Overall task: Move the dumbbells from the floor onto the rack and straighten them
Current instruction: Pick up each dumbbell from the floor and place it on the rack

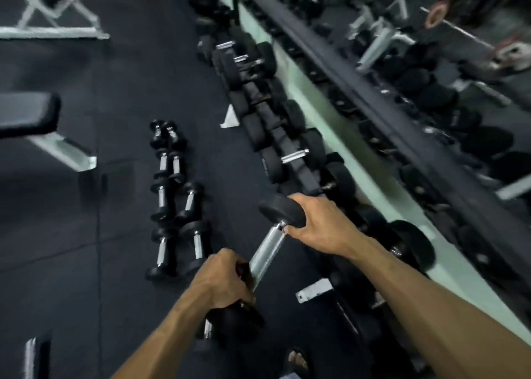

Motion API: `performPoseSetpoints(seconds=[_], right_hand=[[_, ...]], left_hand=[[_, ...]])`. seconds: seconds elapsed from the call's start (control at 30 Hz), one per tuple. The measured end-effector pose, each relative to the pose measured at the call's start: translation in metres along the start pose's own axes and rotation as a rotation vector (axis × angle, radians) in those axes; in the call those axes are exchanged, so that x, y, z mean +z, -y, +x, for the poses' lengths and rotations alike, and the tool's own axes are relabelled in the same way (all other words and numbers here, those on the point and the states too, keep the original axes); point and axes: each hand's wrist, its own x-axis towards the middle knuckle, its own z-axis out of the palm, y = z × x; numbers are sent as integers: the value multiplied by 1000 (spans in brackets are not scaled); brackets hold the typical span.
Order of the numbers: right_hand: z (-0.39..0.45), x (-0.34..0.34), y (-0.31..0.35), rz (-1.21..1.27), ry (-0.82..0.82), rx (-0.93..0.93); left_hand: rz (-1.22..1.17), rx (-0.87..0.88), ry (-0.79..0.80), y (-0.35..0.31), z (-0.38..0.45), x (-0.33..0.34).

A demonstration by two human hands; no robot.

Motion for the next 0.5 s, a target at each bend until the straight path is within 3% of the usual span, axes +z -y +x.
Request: performPoseSetpoints(seconds=[0.23, 0.5], right_hand=[[-76, -72, -107, 27, -151, 133], [-187, -145, -275, 42, -219, 264]], left_hand=[[52, 164, 83, -128, 18, 47], [153, 313, 188, -300, 33, 165]])
